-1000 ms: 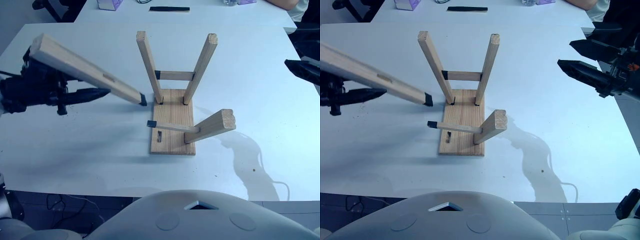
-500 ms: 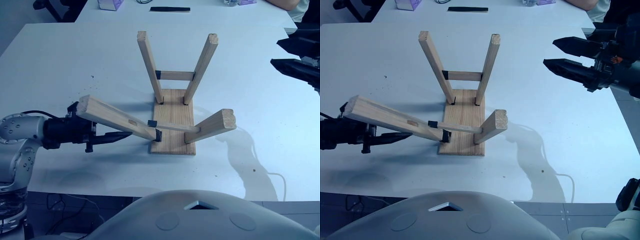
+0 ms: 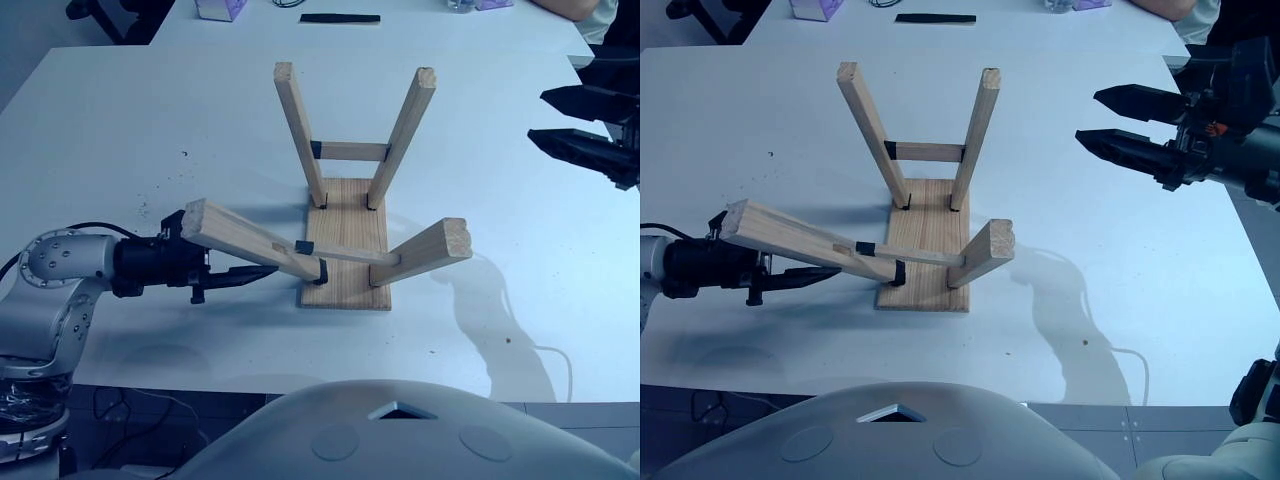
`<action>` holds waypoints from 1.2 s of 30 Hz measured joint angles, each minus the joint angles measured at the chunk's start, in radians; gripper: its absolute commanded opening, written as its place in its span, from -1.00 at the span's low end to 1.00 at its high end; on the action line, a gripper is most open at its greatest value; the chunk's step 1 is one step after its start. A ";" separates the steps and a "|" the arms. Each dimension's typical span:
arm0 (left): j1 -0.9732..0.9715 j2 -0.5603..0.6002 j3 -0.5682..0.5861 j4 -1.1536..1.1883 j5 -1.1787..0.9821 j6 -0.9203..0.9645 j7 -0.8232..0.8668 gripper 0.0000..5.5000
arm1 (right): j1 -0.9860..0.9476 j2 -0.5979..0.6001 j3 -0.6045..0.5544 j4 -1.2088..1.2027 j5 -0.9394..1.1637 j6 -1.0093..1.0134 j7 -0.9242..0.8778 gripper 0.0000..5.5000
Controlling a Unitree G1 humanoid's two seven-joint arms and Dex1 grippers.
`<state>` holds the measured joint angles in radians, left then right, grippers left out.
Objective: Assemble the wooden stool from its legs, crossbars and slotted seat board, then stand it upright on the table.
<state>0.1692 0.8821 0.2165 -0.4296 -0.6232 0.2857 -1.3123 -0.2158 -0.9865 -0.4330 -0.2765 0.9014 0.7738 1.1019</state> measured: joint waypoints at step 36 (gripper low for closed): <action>-0.529 0.050 -0.453 0.266 0.141 0.048 0.004 -0.26 | 0.159 0.076 0.000 -0.186 -0.002 -0.056 -0.085 0.14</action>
<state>-0.3594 0.9320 -0.2365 -0.1633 -0.4819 0.3339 -1.3081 -0.0572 -0.9106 -0.4327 -0.4624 0.8990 0.7180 1.0166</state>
